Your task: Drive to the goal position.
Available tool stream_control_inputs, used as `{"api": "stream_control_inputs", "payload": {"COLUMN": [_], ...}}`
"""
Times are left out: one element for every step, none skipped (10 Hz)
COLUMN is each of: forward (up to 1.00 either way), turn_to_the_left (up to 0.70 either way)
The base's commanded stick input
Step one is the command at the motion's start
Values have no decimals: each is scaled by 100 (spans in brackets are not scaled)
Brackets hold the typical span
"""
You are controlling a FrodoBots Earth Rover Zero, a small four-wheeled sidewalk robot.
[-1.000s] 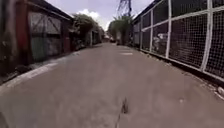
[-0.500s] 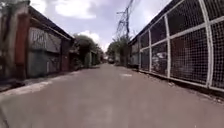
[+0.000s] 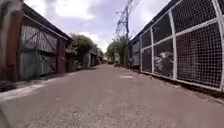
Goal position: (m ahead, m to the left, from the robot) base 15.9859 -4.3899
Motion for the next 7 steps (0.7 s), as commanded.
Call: {"api": "stream_control_inputs", "payload": {"forward": [70, 70, 70, 70, 70, 70, 70], "turn_to_the_left": [29, 17, 0, 0, 0, 0, 0]}}
